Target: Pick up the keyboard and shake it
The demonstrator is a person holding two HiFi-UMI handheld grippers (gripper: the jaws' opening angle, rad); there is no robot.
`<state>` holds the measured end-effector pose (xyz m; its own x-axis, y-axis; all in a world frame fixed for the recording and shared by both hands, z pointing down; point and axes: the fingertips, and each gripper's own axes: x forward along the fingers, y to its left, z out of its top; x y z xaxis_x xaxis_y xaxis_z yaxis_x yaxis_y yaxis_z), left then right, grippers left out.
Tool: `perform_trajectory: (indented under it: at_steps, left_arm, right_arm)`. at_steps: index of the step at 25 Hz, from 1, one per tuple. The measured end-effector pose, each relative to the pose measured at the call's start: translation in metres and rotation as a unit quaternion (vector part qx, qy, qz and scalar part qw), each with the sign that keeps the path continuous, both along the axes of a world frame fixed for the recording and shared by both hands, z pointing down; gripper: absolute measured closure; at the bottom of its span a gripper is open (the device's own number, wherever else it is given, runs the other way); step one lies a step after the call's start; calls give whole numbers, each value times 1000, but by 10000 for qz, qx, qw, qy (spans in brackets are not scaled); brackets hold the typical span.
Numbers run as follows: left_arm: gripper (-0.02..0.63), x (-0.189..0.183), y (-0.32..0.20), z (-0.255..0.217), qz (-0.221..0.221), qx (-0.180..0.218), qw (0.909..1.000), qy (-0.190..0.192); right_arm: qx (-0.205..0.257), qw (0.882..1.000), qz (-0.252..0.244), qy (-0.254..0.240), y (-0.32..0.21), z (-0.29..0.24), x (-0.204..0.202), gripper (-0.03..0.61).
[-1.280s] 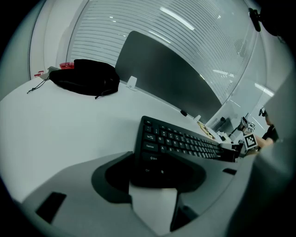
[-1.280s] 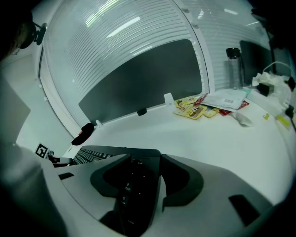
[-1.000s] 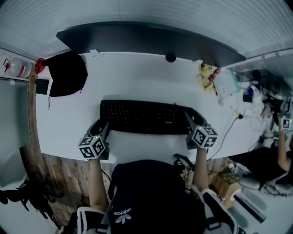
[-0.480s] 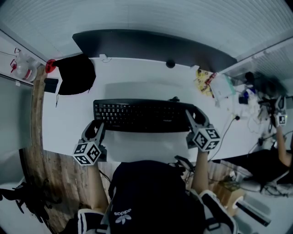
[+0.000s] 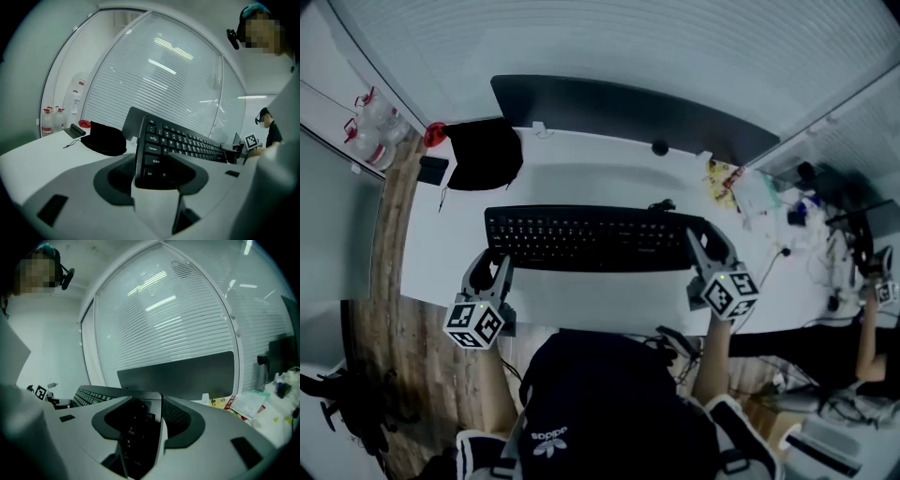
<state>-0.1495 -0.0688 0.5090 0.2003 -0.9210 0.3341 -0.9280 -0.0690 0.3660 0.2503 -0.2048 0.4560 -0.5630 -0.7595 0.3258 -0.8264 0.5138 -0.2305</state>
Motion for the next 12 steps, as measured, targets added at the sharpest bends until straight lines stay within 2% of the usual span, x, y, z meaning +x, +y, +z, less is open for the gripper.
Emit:
perform_trajectory:
  at_steps: [7, 12]
  left_arm:
    - [399, -28, 13, -4, -10, 185, 9998, 12]
    - [397, -56, 17, -2, 215, 224, 9995, 104]
  right_arm:
    - [299, 9995, 40, 47, 14, -17, -27, 391]
    - [452, 9985, 251, 170, 30, -25, -52, 391]
